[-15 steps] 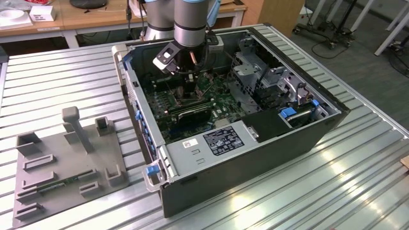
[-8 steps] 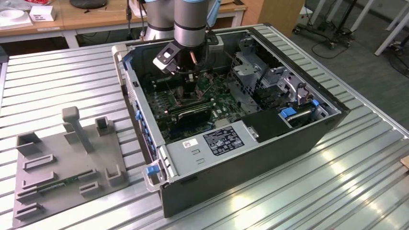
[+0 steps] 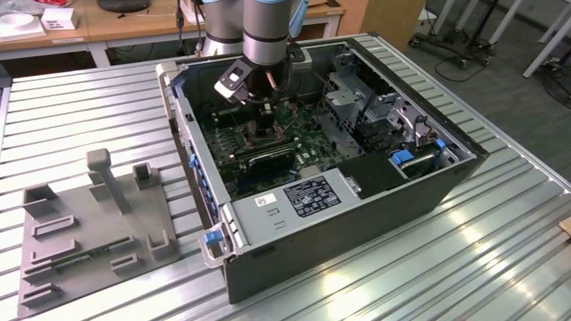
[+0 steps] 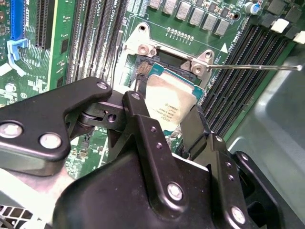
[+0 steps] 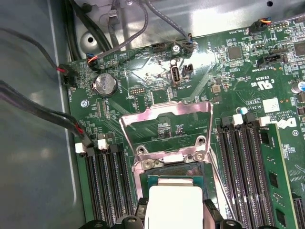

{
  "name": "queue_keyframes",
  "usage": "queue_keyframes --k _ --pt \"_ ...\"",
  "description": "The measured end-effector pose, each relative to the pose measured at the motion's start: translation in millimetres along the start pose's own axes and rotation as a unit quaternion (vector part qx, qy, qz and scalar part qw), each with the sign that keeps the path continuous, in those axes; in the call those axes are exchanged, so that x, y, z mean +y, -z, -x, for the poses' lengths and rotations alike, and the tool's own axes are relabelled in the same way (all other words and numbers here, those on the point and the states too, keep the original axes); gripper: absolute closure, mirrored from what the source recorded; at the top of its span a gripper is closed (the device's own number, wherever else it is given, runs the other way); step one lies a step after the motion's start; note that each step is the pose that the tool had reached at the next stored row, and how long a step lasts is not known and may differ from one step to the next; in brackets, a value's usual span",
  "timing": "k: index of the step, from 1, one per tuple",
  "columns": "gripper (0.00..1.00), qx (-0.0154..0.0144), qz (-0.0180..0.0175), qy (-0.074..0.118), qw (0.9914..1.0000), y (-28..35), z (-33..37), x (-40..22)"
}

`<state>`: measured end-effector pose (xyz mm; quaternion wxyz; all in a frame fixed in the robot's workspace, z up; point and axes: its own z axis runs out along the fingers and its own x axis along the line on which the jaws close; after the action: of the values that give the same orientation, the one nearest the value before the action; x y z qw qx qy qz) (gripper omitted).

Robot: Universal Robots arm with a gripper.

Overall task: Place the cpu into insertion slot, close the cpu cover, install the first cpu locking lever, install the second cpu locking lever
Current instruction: 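Place the cpu into insertion slot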

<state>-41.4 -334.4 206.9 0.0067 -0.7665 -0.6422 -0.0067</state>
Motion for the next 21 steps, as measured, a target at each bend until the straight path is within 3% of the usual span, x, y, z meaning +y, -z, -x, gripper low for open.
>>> queue_keyframes --k 6,11,21 --pt "0.46 -0.0001 -0.0001 0.003 0.99999 0.0 0.0 0.0" --pt "0.46 0.0004 0.0004 0.027 0.99963 0.0 0.0 0.0" --pt "0.46 0.0011 0.0014 0.078 0.99694 -0.5 0.7 0.1"
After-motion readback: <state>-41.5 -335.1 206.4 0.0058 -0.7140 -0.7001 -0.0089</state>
